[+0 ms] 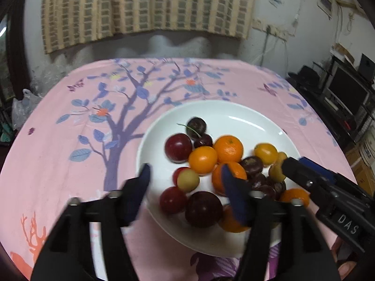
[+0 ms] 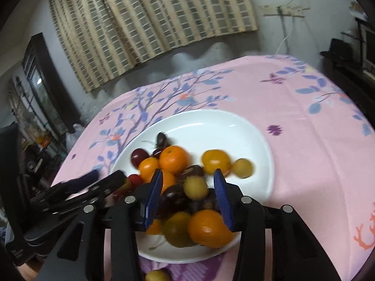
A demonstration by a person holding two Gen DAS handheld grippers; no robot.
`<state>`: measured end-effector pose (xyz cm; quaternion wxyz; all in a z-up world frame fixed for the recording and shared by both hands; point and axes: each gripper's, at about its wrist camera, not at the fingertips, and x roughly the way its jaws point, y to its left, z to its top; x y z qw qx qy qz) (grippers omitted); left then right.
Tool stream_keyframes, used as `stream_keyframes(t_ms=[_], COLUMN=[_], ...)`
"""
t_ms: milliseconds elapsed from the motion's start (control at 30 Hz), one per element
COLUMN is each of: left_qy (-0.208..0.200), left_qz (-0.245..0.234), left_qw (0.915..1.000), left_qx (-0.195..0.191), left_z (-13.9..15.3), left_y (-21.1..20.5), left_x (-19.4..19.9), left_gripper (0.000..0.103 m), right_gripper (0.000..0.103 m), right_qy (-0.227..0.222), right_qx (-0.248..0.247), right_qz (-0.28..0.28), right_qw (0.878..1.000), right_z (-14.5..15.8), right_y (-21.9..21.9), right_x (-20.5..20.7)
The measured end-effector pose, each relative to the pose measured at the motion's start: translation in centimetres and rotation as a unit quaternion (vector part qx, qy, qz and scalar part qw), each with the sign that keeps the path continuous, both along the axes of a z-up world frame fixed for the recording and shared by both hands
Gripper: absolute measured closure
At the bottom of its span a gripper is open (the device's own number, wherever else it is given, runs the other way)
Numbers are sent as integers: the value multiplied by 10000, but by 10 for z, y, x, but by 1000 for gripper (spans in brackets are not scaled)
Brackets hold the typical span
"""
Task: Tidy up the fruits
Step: 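Carry both longans onto the white plate and open both grippers, then grasp a longan with the right gripper while the left gripper grasps a dark brown fruit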
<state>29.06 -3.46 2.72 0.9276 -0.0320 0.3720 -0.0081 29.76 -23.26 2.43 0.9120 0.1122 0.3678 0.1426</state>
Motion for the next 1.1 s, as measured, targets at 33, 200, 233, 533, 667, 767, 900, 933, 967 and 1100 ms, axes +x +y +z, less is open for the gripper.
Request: stream_keyframes(t_ms=[33, 200, 233, 533, 667, 767, 900, 933, 967, 1100], left_qy=[-113, -47, -53, 114, 251, 354, 434, 438, 434, 346], left_qz=[29, -100, -126, -249, -267, -245, -341, -381, -395, -315], left_qw=[9999, 9999, 9998, 9996, 9992, 9988, 9983, 9981, 9981, 9988], left_qx=[7, 112, 110, -100, -155, -211, -203, -185, -159, -110], left_z=[0, 1, 2, -10, -21, -29, -34, -34, -34, -32], left_y=[1, 2, 2, 6, 8, 12, 16, 18, 19, 28], left_x=[-5, -22, -28, -76, -95, -105, -115, -117, -119, -124], left_gripper=[28, 28, 27, 23, 23, 23, 22, 21, 20, 19], right_gripper=[57, 56, 54, 50, 50, 50, 50, 50, 50, 54], right_qy=[-27, 137, 137, 143, 201, 255, 381, 421, 444, 593], right_qx=[29, 339, 343, 14, -235, -420, -738, -875, -978, -1437], right_qz=[7, 48, 94, 225, 427, 656, 856, 894, 919, 1114], right_qw=[10000, 9993, 9993, 9996, 9986, 9966, 9929, 9912, 9900, 9815], right_z=[0, -5, -5, -8, -15, -21, -30, -33, -34, -44], right_y=[-3, -20, -22, -19, -7, 5, 20, 25, 27, 43], right_x=[-3, -20, -27, -70, -84, -94, -103, -105, -106, -111])
